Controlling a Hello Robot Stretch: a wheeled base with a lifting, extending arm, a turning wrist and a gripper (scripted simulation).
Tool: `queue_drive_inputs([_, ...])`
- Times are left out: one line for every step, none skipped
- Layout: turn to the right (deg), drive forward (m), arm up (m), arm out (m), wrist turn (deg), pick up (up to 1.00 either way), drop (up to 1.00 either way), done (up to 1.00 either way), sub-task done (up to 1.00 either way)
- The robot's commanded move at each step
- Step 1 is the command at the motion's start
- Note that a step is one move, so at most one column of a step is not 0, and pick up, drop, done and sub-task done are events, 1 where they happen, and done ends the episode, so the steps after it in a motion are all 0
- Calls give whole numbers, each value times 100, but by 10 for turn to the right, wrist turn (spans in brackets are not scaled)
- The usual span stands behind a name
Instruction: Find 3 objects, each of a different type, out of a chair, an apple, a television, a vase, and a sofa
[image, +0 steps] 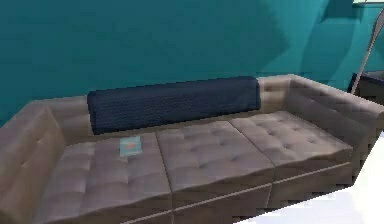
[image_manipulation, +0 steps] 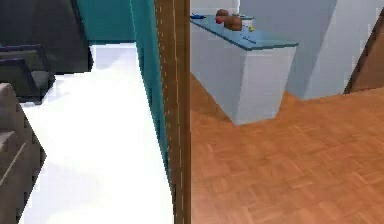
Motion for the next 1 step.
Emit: queue_drive_inputs([0, 0, 0, 0, 0, 0, 0, 100, 0])
